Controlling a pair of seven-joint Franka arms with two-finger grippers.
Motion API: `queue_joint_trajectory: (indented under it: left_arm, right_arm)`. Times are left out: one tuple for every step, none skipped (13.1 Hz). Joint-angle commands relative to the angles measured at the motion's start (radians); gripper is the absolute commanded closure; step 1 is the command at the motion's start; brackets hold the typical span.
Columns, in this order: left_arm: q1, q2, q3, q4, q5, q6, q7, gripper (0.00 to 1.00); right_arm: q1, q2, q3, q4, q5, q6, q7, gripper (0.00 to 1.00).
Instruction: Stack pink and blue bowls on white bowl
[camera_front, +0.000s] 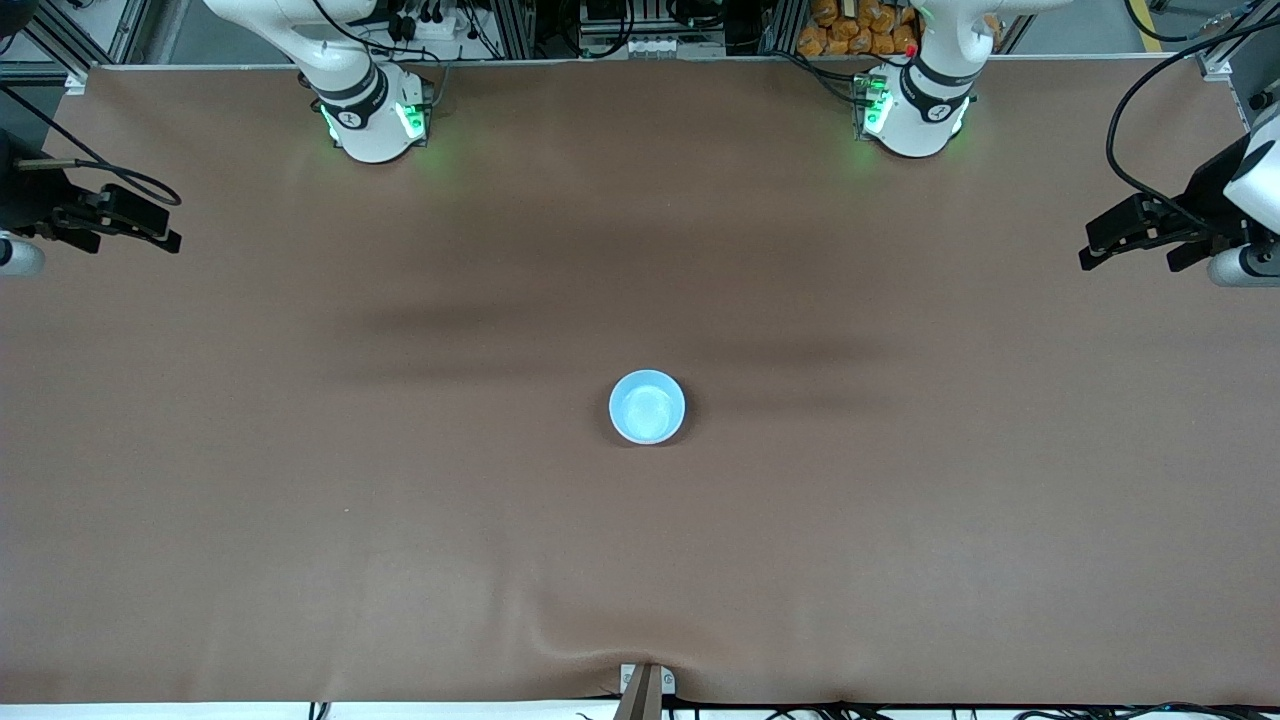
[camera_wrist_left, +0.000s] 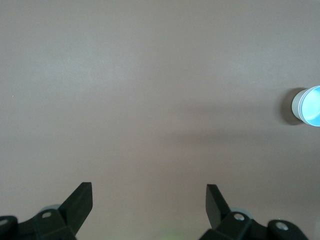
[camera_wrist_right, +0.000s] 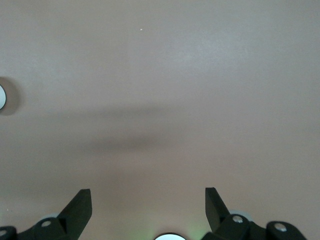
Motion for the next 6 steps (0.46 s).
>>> queue_joint_trajectory:
  left_arm:
    - [0.0, -0.011, -0.002, -0.008, 0.018, 0.001, 0.005, 0.0]
    - [0.0, -0.011, -0.002, -0.007, 0.018, 0.001, 0.005, 0.0]
    - [0.0, -0.013, -0.002, -0.008, 0.018, 0.001, 0.005, 0.0]
    - [0.0, -0.013, -0.002, -0.007, 0.018, 0.001, 0.005, 0.0]
    - [0.0, -0.011, -0.002, -0.007, 0.018, 0.001, 0.005, 0.0]
    - [0.002, -0.013, -0.002, -0.008, 0.017, 0.001, 0.005, 0.0]
  right_arm:
    - [-0.029, -0.037, 0.013, -0.006, -0.016, -0.03, -0.015, 0.0]
    - [-0.028, -0.037, 0.016, -0.005, -0.016, -0.03, -0.015, 0.0]
    - [-0.028, -0.037, 0.016, -0.003, -0.016, -0.029, -0.015, 0.0]
    - [-0.028, -0.034, 0.014, 0.0, -0.016, -0.026, -0.015, 0.0]
    - [-0.028, -0.029, 0.014, 0.006, -0.017, -0.024, -0.015, 0.0]
    - [-0.028, -0.029, 0.014, 0.006, -0.016, -0.021, -0.015, 0.0]
